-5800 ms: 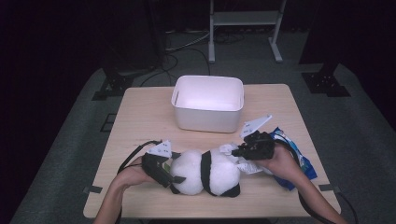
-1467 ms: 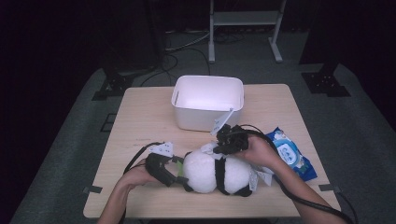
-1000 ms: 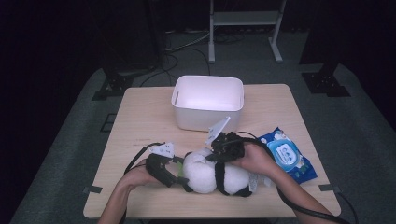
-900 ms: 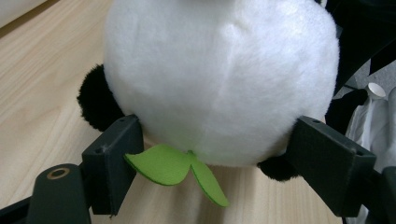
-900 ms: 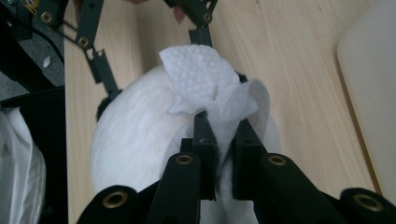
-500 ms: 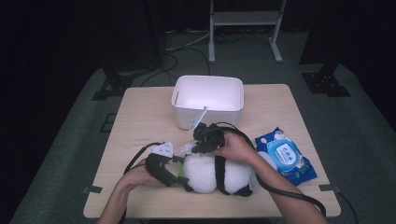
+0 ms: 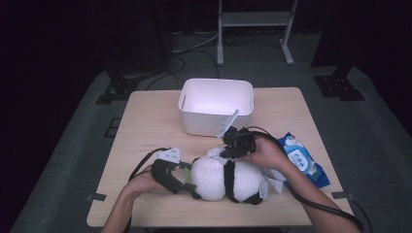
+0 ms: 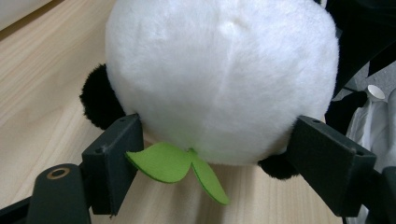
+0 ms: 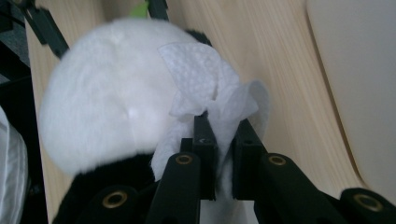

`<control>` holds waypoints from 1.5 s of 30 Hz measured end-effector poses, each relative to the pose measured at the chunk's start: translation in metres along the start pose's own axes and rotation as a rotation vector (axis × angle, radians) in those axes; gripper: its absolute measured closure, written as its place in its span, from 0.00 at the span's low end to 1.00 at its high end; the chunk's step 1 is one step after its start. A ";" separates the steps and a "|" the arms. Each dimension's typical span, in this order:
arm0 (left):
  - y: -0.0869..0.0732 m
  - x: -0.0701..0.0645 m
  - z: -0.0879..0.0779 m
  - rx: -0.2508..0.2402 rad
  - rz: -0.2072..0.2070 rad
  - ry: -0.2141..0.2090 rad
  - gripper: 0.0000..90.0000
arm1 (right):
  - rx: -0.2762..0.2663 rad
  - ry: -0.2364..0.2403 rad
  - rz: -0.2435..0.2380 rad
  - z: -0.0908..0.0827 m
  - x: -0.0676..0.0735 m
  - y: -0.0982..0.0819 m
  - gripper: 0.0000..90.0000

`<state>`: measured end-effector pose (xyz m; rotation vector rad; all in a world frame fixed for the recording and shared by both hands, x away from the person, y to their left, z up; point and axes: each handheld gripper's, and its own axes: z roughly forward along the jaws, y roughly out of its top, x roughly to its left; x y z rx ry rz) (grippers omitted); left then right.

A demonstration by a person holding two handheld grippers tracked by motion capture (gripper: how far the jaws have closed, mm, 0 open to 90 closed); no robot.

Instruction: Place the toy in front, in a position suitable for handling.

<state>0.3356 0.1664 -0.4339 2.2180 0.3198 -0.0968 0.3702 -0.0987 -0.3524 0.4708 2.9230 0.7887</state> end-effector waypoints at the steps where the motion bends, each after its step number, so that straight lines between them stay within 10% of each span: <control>1: 0.000 0.000 0.000 0.000 -0.001 0.000 0.20 | 0.002 -0.008 0.003 -0.002 0.000 -0.004 0.91; 24: -0.002 0.000 0.000 0.002 -0.010 0.005 0.20 | -0.169 -0.070 0.162 -0.058 0.009 -0.100 0.91; 45: 0.011 -0.004 -0.021 -0.082 -0.038 0.015 0.18 | -0.216 -0.057 0.070 -0.057 0.051 -0.108 0.92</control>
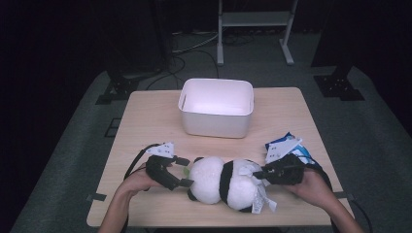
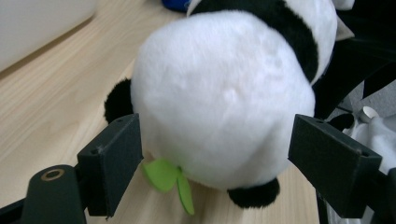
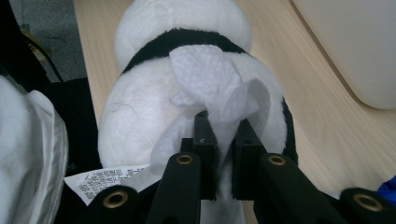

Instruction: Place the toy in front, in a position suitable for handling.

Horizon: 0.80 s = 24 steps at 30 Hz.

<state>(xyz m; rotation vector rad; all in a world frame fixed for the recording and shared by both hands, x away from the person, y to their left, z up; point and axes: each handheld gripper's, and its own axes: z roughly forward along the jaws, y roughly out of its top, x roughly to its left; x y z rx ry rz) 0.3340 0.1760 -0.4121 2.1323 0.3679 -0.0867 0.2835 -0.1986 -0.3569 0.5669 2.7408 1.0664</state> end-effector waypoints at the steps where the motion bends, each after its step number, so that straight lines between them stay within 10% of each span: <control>1: 0.001 0.000 0.000 -0.009 -0.011 0.002 0.18 | -0.001 0.003 -0.002 0.000 0.001 0.000 0.92; 12: 0.001 0.003 0.011 0.056 -0.060 -0.021 0.11 | 0.017 0.082 -0.101 0.004 0.026 0.015 0.92; 24: -0.001 -0.006 0.014 0.053 0.006 -0.025 0.29 | 0.073 0.069 -0.147 0.021 0.022 0.056 0.92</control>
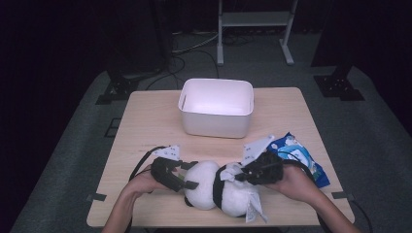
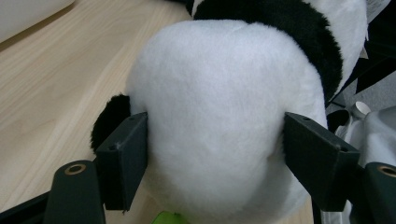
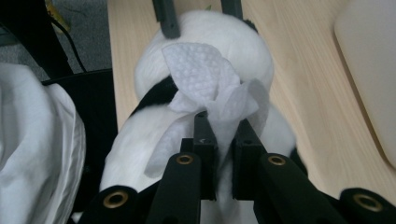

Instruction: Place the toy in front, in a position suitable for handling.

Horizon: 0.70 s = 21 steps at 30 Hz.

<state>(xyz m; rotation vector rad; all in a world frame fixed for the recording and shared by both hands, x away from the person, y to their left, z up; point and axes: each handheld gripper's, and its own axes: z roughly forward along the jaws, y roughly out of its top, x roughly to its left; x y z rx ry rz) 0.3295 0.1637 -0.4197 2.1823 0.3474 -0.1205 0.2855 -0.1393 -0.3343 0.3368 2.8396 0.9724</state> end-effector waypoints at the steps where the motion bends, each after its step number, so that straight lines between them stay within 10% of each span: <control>1: 0.000 -0.001 0.000 0.002 0.010 0.005 0.29 | 0.005 0.004 -0.004 0.004 -0.002 0.005 0.92; 11: 0.001 -0.007 -0.001 0.026 0.033 0.015 0.29 | 0.099 0.049 -0.045 0.050 -0.018 0.043 0.91; 21: -0.001 -0.007 -0.001 0.017 0.029 0.009 0.29 | 0.057 -0.004 0.027 0.023 -0.028 0.018 0.91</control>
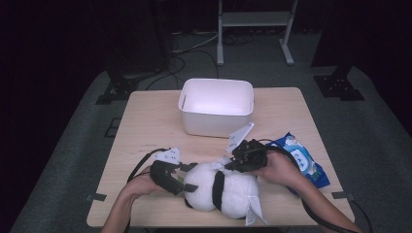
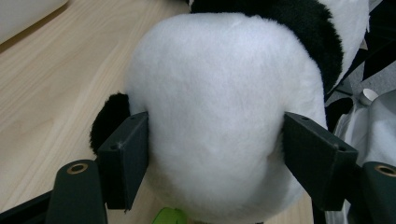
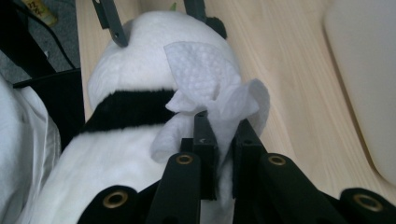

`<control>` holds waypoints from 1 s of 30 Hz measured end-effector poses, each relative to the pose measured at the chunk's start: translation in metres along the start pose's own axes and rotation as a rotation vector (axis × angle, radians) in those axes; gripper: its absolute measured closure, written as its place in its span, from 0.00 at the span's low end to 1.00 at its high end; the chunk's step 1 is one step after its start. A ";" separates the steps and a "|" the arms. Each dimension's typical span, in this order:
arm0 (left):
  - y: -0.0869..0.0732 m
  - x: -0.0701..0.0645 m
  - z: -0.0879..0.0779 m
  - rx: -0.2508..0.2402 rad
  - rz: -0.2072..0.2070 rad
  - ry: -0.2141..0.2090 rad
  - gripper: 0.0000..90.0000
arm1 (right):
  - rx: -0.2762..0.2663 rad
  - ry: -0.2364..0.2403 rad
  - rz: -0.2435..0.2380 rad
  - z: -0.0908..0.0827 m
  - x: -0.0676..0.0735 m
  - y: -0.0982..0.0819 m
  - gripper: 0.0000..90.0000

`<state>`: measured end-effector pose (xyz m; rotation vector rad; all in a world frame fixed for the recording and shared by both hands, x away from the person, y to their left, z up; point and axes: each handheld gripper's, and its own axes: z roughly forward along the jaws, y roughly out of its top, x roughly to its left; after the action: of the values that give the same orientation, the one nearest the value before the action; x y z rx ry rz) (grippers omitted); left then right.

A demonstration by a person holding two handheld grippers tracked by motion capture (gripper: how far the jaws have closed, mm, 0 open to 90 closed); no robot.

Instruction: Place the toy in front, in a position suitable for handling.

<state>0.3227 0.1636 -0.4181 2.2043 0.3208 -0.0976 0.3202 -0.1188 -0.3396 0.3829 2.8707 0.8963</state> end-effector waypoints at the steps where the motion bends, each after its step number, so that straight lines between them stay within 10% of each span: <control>1: 0.000 0.000 0.000 0.002 0.001 0.001 0.29 | -0.007 -0.006 0.012 -0.004 0.000 -0.005 0.91; 13: 0.001 0.000 0.000 0.012 -0.006 0.001 0.28 | -0.076 -0.030 0.107 -0.035 0.000 -0.055 0.91; 26: 0.003 0.005 0.011 0.044 -0.071 -0.006 0.08 | -0.086 0.006 0.084 -0.013 -0.006 -0.031 0.91; 30: 0.004 0.006 0.012 0.047 -0.088 -0.002 0.16 | -0.074 0.016 0.082 -0.002 -0.008 -0.024 0.91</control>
<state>0.3306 0.1531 -0.4229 2.2366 0.4177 -0.1571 0.3224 -0.1412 -0.3513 0.4916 2.8445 1.0207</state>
